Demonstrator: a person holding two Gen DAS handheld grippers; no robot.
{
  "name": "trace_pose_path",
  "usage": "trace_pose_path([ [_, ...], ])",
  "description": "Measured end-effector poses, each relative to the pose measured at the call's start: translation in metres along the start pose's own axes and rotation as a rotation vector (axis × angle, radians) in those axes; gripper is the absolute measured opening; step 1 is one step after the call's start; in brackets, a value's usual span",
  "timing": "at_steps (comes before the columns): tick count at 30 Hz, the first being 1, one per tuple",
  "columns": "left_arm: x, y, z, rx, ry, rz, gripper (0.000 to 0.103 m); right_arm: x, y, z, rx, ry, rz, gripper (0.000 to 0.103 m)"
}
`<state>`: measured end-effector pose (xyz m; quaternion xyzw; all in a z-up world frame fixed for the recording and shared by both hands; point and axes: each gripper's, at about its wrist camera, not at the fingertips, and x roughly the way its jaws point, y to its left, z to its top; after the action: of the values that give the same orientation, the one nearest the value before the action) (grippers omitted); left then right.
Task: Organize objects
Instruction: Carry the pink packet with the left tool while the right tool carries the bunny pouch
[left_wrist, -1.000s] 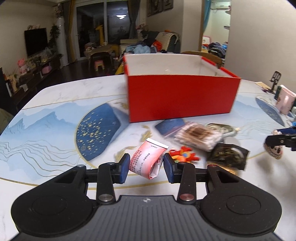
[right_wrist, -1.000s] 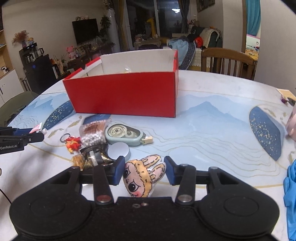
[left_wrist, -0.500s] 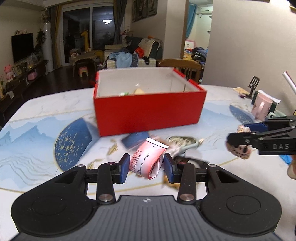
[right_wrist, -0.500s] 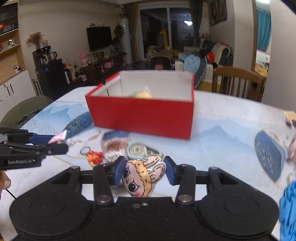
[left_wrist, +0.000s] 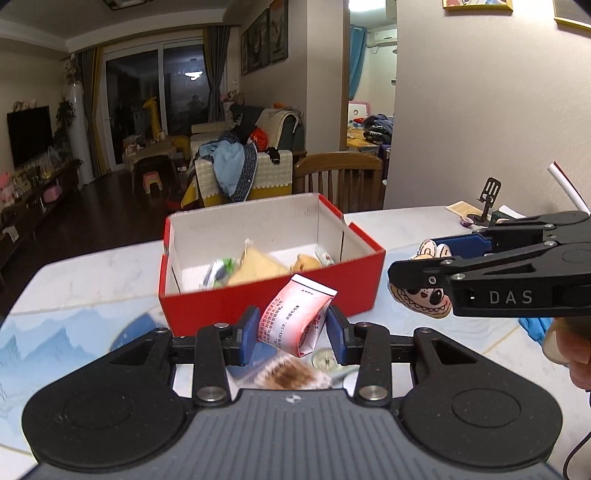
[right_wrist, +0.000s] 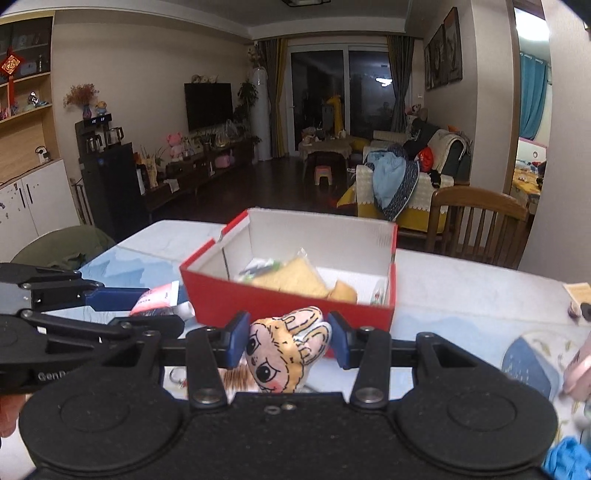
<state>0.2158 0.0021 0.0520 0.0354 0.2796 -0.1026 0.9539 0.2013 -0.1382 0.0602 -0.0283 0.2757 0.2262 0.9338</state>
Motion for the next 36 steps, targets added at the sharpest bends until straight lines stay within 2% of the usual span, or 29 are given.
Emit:
trace_pose_path([
  [5, 0.013, 0.005, 0.023, 0.007, -0.013, 0.009, 0.038, 0.006, -0.008, 0.021, 0.023, -0.033, -0.008, 0.045],
  [10, 0.031, 0.008, 0.047, 0.04, -0.036, 0.058, 0.038, 0.022, -0.018, 0.04, 0.035, -0.047, -0.032, 0.045],
  [20, 0.097, 0.013, 0.081, 0.059, -0.01, 0.125, 0.038, 0.075, -0.032, 0.06, 0.06, -0.026, -0.072, 0.045],
  [29, 0.155, 0.028, 0.079, 0.048, 0.063, 0.169, 0.038, 0.132, -0.046, 0.065, 0.074, 0.03, -0.079, 0.045],
  [36, 0.186, 0.046, 0.07, 0.036, 0.113, 0.196, 0.038, 0.17, -0.047, 0.059, 0.102, 0.103, -0.077, 0.045],
])
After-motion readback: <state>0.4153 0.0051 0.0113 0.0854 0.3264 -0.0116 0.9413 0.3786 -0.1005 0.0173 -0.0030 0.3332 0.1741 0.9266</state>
